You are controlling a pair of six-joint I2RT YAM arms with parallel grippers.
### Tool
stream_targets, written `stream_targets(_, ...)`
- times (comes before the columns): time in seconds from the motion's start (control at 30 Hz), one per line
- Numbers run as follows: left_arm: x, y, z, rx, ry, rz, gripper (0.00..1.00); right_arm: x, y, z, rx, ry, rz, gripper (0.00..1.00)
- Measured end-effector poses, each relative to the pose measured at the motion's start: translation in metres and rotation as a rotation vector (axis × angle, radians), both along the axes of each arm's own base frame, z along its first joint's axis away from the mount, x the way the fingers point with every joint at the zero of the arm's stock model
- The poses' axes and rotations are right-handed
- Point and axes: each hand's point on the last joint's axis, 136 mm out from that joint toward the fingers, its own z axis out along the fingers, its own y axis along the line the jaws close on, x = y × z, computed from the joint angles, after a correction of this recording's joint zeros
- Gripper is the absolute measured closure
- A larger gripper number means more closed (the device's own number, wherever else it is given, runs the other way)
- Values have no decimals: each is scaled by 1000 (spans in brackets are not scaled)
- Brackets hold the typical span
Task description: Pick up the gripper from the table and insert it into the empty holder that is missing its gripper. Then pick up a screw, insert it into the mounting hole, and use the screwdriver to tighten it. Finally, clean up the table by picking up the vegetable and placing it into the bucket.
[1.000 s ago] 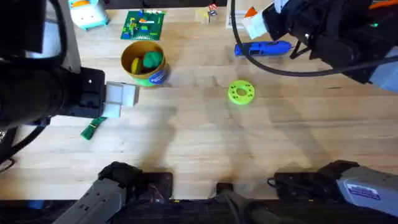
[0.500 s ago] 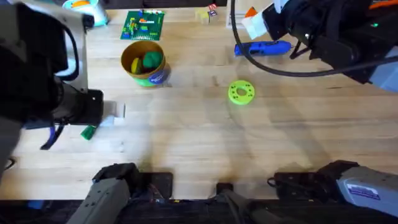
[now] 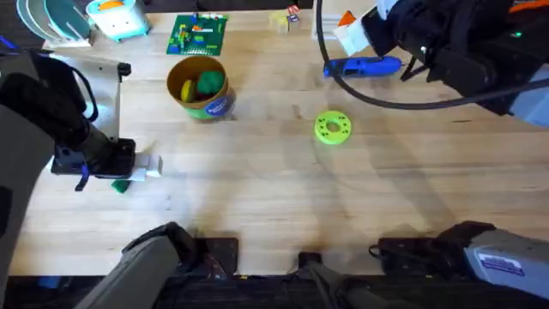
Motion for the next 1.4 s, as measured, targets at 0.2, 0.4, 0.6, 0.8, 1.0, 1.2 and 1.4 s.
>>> stream_targets(0.2, -4, 14, -21, -38, 102, -27, 10, 0, 0, 0, -1, 1, 0, 9)
stream_targets(0.4, -6, 12, -40, -91, 190, -81, 9, 0, 0, 0, -1, 2, 0, 7)
stream_targets(0.6, -4, 15, -54, -122, 228, -103, 9, 0, 0, -1, -1, 2, 0, 8)
stream_targets(0.8, 2, 18, -59, -121, 219, -119, 9, 0, 0, -1, -1, 2, 0, 7)
stream_targets(1.0, 8, 17, -62, -138, 199, -135, 18, 0, 0, -1, -1, 2, 0, 7)
stream_targets(1.2, 9, 15, -65, -157, 198, -139, 46, 0, 0, -1, -1, 2, 0, 7)
stream_targets(1.4, 23, 9, -68, -194, 128, -155, 487, -1, 1, -1, -1, 3, 3, 7)
